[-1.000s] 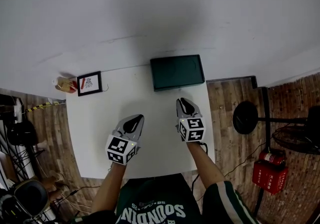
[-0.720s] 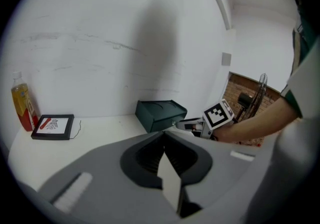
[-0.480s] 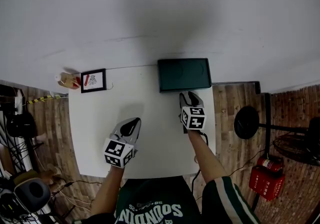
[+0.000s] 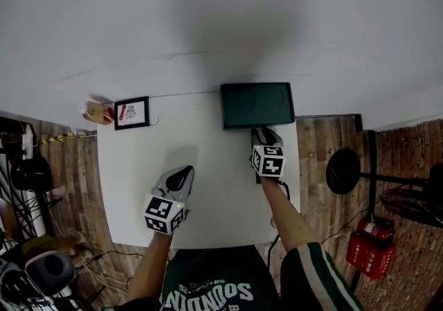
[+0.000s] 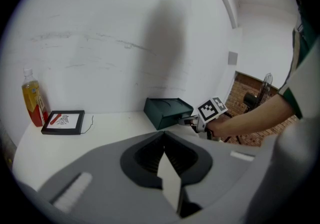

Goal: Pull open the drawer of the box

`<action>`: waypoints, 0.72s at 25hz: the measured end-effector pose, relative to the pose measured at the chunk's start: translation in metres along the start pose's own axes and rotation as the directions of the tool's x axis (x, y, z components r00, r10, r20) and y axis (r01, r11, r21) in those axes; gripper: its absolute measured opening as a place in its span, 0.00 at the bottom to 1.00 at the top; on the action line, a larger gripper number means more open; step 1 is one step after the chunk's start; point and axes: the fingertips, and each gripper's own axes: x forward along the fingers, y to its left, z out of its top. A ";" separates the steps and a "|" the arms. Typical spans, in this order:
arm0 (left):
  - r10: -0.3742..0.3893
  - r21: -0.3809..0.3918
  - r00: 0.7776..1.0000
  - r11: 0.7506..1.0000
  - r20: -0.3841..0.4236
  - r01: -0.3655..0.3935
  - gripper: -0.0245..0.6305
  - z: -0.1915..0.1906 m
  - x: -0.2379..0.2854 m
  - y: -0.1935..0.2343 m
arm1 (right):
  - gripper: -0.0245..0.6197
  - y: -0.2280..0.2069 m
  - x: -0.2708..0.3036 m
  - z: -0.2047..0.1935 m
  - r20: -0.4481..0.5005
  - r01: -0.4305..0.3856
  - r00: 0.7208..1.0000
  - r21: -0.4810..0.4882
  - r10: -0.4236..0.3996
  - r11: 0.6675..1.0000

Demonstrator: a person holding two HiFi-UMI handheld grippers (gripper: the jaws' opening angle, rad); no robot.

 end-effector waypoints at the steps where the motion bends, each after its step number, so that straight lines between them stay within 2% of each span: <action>1: 0.000 0.000 1.000 1.000 -0.001 0.000 0.12 0.000 0.000 0.000 | 0.23 0.000 0.000 -0.001 -0.006 0.002 1.000 0.000 -0.002 1.000; 2: 0.000 0.000 1.000 1.000 -0.002 0.000 0.12 -0.001 -0.001 0.000 | 0.18 0.000 0.000 -0.001 -0.010 0.003 1.000 -0.001 -0.003 1.000; 4: 0.001 0.001 1.000 1.000 -0.003 -0.001 0.12 -0.001 -0.002 0.000 | 0.15 0.000 -0.001 -0.002 -0.016 0.007 1.000 -0.002 -0.007 1.000; 18: -0.006 0.003 1.000 1.000 0.003 0.006 0.12 -0.004 -0.009 -0.001 | 0.15 0.005 -0.024 -0.027 -0.042 0.001 0.999 0.010 -0.001 1.000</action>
